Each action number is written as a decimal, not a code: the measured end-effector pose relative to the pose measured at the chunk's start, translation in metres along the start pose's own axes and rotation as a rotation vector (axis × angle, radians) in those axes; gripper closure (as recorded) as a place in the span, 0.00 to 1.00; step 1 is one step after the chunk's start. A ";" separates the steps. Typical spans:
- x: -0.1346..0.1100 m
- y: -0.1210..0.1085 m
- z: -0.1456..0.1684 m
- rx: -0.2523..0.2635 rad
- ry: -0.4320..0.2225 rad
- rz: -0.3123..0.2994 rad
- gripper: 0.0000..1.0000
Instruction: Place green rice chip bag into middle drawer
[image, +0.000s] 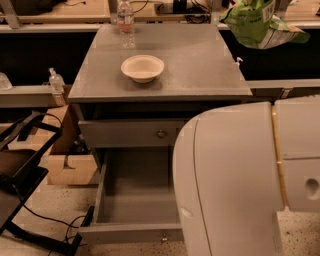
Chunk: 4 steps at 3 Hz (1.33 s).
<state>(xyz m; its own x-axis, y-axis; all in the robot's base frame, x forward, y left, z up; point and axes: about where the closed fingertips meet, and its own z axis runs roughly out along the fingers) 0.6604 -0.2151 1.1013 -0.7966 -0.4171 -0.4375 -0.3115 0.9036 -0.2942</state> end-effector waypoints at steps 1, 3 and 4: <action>0.017 0.006 0.025 -0.078 0.051 0.061 1.00; 0.071 0.036 0.032 -0.246 0.160 0.227 1.00; 0.081 0.052 0.016 -0.366 0.075 0.325 1.00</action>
Offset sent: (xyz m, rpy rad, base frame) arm -0.1392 0.0038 -0.1677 0.2879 0.3900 -0.2262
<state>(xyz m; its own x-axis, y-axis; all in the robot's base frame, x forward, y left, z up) 0.5877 -0.2034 1.0372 -0.9137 -0.1120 -0.3905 -0.1917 0.9664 0.1714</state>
